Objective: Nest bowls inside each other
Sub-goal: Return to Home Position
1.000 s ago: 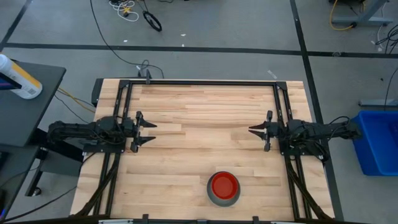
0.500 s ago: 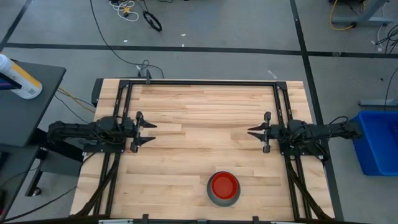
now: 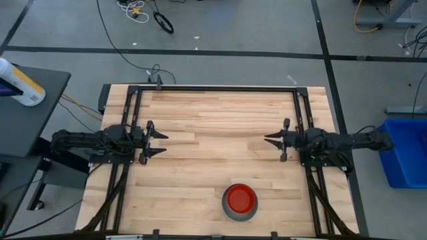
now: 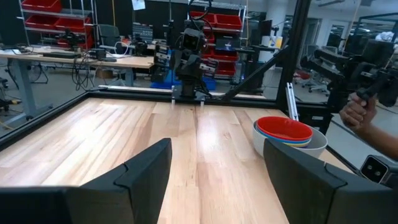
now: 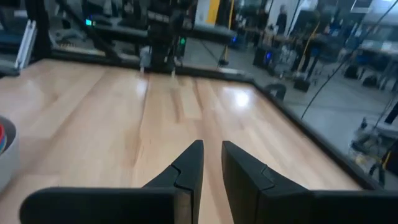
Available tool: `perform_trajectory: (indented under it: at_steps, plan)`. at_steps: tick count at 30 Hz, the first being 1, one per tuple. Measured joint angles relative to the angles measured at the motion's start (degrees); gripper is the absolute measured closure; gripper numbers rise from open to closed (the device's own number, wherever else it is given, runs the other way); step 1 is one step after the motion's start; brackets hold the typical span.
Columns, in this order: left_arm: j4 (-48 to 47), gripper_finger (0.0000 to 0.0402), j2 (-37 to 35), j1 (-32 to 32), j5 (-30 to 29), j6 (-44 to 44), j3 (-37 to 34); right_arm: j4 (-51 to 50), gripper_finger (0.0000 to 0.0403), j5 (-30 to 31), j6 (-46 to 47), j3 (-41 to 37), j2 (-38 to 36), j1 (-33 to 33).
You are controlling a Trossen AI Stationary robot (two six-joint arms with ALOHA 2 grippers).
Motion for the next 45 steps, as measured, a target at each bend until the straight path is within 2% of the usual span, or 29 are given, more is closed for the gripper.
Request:
perform_trajectory:
  at_steps: [9, 45]
  plan:
    - [-0.04, 0.0141, 0.00, 0.00, 0.39, -0.04, 0.00, -0.13, 0.0338, -1.99, -3.05, 0.00, -9.59, 0.03]
    - [0.69, 0.0141, -0.13, -0.02, 0.36, 2.76, 0.00, -0.44, 0.0336, -3.13, -4.07, 0.02, -9.53, 0.04]
